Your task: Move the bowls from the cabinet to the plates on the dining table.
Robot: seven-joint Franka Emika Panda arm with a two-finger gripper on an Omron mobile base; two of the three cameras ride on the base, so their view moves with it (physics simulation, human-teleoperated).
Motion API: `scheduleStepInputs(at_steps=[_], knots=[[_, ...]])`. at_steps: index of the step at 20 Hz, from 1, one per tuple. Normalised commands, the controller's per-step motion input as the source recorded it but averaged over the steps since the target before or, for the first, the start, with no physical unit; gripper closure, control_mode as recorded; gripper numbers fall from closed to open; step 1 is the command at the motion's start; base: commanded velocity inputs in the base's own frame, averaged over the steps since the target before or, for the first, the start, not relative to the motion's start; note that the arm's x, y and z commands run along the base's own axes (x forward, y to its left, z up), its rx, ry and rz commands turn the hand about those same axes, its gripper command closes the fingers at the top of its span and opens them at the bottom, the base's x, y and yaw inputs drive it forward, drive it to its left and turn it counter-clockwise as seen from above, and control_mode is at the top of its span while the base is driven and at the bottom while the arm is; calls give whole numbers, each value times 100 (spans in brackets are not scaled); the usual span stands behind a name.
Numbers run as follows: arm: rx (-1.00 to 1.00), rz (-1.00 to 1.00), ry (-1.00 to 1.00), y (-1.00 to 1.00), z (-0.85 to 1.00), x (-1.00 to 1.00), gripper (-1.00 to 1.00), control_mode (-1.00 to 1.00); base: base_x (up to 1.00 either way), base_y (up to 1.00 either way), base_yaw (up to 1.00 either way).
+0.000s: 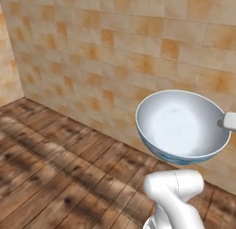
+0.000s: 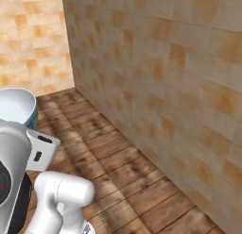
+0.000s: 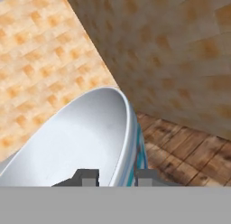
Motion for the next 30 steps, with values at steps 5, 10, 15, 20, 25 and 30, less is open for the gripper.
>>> scheduleStepInputs(at_steps=[5,10,15,20,25,30], knots=[[0,0,0,0,0,0,100,100,33,-12,35],[0,0,0,0,0,0,100,100,36,-8,34],[0,0,0,0,0,0,100,100,34,-1,34],[0,0,0,0,0,0,100,100,39,-2,33],[0,0,0,0,0,0,100,100,39,-2,33],[0,0,0,0,0,0,100,100,32,0,33]])
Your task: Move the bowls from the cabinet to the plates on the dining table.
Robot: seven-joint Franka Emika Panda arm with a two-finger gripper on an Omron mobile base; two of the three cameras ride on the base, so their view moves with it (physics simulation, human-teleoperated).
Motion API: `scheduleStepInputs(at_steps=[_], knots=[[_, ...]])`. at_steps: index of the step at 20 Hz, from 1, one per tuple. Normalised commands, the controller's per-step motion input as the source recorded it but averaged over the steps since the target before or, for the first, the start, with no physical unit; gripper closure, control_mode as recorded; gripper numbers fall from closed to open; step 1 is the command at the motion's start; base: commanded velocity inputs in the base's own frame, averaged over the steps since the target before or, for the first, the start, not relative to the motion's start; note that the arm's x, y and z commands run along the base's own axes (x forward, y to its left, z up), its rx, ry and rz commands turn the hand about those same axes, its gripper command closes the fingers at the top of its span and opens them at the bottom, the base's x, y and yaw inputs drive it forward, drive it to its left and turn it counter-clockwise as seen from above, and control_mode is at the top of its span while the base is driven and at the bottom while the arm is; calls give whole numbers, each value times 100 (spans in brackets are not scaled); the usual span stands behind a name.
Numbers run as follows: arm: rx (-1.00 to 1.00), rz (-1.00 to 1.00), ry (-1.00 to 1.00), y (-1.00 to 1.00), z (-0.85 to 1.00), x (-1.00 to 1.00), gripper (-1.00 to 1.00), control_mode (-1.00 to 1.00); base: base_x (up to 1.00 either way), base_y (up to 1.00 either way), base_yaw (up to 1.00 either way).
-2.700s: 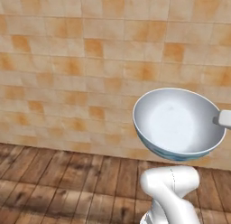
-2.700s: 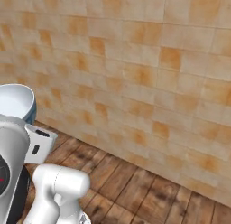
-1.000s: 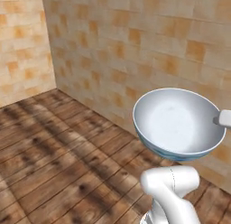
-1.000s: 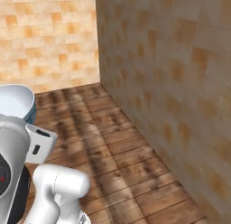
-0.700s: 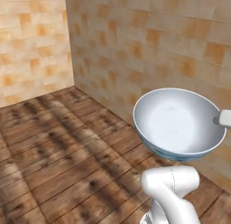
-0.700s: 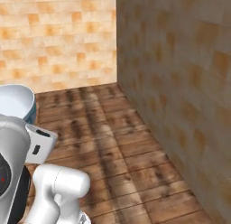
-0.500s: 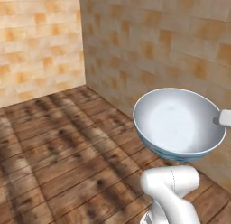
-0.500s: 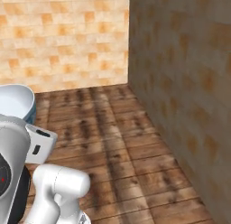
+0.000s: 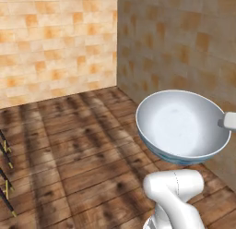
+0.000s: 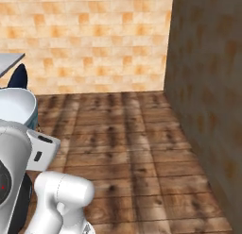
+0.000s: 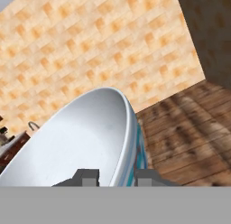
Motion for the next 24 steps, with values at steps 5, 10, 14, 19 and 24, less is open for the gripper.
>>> scheduleStepInputs(at_steps=[5,10,14,19,24], knots=[[0,0,0,0,0,0,100,100,27,-3,37],[0,0,0,0,0,0,100,100,22,-2,37],[0,0,0,0,0,0,100,100,19,-4,38],[0,0,0,0,0,0,100,100,12,-4,26],[0,0,0,0,0,0,100,100,3,-19,-7]])
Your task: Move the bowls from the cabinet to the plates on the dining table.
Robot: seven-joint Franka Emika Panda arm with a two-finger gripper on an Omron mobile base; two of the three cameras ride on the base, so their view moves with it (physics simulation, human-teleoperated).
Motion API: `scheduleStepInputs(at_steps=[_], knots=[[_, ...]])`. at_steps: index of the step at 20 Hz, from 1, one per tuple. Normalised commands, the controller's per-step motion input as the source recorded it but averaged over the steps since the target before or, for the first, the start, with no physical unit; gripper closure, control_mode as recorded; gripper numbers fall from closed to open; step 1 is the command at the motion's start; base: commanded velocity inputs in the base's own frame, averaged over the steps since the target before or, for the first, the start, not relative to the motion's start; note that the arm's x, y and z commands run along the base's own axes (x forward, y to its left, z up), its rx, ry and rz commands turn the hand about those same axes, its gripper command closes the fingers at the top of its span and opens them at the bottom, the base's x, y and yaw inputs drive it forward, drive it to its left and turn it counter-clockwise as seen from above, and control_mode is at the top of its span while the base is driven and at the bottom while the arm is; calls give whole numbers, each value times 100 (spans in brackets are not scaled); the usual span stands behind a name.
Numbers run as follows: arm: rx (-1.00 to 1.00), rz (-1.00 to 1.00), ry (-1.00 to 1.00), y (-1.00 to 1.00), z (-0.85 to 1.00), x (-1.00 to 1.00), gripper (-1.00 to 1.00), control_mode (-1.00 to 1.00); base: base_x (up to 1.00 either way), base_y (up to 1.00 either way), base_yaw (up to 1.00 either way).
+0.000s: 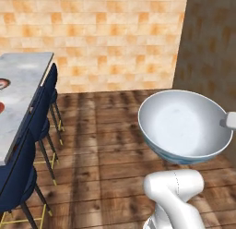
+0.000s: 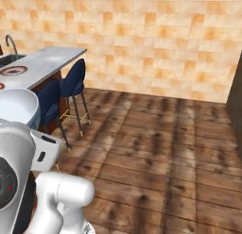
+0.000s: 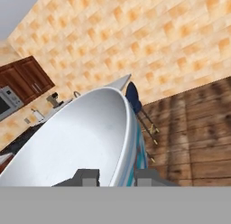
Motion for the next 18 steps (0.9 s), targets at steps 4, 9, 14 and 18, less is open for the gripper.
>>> scheduleStepInputs(at_steps=[4,9,14,18], knots=[[0,0,0,0,0,0,100,100,1,-28,-22],[0,0,0,0,0,0,100,100,0,-8,-8],[0,0,0,0,0,0,100,100,47,0,0],[0,0,0,0,0,0,100,100,88,-5,0]])
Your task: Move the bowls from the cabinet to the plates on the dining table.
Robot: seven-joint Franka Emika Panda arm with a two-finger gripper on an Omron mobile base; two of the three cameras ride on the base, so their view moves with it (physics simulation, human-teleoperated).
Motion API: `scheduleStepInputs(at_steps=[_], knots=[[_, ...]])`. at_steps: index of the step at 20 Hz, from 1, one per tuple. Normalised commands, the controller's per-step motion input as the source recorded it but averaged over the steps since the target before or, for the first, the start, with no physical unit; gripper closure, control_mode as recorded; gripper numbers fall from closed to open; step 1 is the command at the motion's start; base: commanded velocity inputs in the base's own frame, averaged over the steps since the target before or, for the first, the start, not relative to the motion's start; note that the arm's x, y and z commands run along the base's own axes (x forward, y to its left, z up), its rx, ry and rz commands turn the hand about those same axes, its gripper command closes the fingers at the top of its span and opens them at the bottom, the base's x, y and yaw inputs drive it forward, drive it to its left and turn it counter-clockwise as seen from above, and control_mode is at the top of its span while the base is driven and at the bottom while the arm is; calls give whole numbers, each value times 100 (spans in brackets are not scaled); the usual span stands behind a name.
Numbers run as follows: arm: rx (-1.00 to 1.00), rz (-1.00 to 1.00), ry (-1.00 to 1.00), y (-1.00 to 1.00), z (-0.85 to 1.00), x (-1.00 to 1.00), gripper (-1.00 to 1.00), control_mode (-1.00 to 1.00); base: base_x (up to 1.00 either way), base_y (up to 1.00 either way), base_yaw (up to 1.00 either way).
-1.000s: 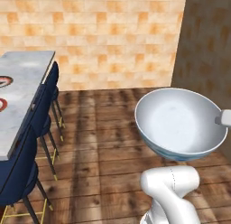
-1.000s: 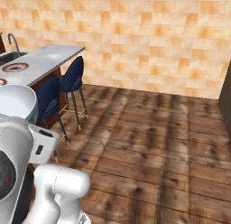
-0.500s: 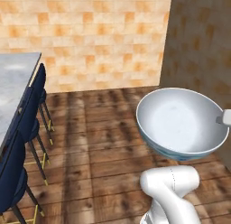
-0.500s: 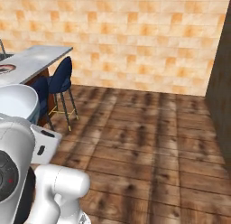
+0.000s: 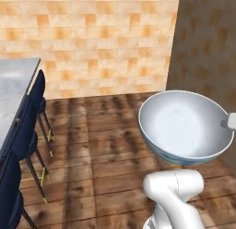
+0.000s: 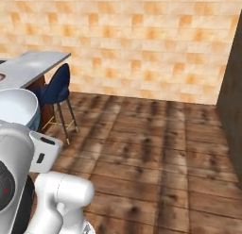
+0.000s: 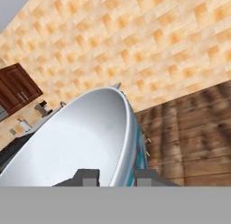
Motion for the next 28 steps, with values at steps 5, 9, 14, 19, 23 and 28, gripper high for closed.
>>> scheduleStepInputs(at_steps=[5,9,14,19,23,28], knots=[[0,0,0,0,0,0,100,100,99,-5,0],[0,0,0,0,0,0,100,100,100,-4,0],[0,0,0,0,0,0,100,100,100,-2,0],[0,0,0,0,0,0,100,100,98,-1,0],[0,0,0,0,0,0,100,100,45,0,0],[0,0,0,0,0,0,100,100,3,0,5]])
